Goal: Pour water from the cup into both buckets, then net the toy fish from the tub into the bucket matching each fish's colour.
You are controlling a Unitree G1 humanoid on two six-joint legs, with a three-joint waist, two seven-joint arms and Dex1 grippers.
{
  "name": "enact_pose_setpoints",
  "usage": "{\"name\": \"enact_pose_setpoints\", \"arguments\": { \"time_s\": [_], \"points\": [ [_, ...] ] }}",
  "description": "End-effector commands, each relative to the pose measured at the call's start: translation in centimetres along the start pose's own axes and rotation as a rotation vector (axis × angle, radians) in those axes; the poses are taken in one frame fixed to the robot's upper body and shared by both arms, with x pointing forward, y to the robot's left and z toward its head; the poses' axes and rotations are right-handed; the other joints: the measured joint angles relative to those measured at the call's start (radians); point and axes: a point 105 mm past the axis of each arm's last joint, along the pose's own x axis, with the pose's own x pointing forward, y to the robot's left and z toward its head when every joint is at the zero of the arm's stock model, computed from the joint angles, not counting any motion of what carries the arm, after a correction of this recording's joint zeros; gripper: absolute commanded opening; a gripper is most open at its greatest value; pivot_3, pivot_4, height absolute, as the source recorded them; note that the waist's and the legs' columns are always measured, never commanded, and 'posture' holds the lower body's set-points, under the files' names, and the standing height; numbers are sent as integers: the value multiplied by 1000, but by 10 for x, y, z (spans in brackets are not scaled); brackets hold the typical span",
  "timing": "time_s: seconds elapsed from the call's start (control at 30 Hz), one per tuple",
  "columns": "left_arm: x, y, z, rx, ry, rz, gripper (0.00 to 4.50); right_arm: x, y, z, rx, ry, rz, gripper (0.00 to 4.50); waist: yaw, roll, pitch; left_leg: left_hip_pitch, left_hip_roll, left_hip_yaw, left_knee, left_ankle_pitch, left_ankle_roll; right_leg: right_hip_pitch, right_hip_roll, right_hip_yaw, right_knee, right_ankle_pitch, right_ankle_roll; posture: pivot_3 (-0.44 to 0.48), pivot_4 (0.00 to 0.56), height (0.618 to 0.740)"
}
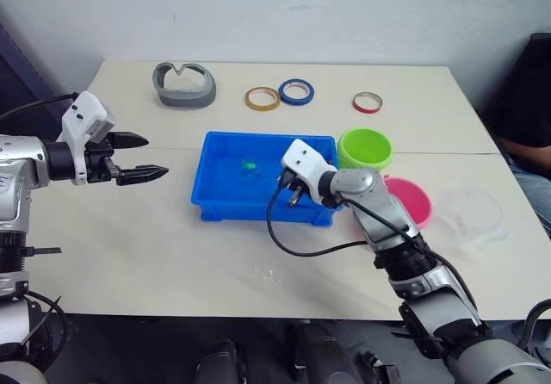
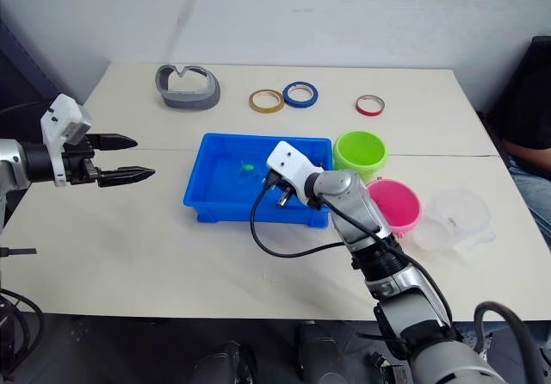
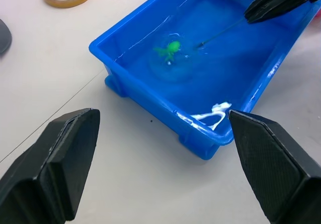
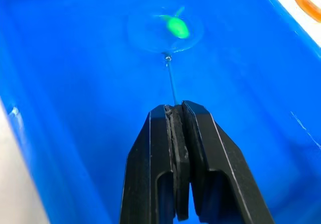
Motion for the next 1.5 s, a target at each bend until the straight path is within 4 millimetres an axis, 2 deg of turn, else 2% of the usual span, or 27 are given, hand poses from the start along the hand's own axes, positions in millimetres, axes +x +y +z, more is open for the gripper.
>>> {"name": "enact_pose_setpoints", "arguments": {
  "time_s": [0.03, 0.13, 0.3, 0.6, 1.03, 1.23, 1.5],
  "points": [
    [-10, 0, 17, 50, -32, 19, 4462, -7, -13, 26, 64, -96, -33, 0, -1, 0, 0, 0, 0, 0, 0, 0, 0, 0, 0, 0, 0, 0, 0, 0, 150, 738],
    [-8, -2, 18, 51, -35, 12, 4462, -11, -16, 33, 105, -121, -31, 0, -3, 0, 0, 0, 0, 0, 0, 0, 0, 0, 0, 0, 0, 0, 0, 0, 150, 738],
    [-4, -5, 23, 53, -47, -10, 4462, -22, -8, 45, 154, -166, 34, 0, -3, 0, 0, 0, 0, 0, 0, 0, 0, 0, 0, 0, 0, 0, 0, 0, 150, 738],
    [1, -5, 30, 59, -63, -22, 4462, -52, 9, 55, 110, -193, 123, 0, 0, 0, 0, -1, 0, -1, -1, 0, 0, 0, 0, 0, -1, 0, 0, 0, 150, 738],
    [8, -5, 34, 67, -69, -39, 4462, -56, 11, 53, 109, -188, 122, 0, 0, 0, 0, -1, 0, 0, -1, 0, 0, 0, 0, 0, -2, 0, 0, 0, 150, 738],
    [19, -15, 36, 68, -83, -98, 4462, -67, 3, 49, 103, -181, 98, 0, 3, 0, 0, -1, 0, 0, -1, 0, 0, 0, 0, 0, -2, 0, 0, 0, 150, 738],
    [54, -25, 59, 97, -163, -213, 4462, -114, -31, 47, 71, -178, -17, 0, 10, 0, 0, -2, 0, -1, -1, 0, 1, 0, 0, 0, -3, 0, 0, 0, 150, 738]
  ]
}}
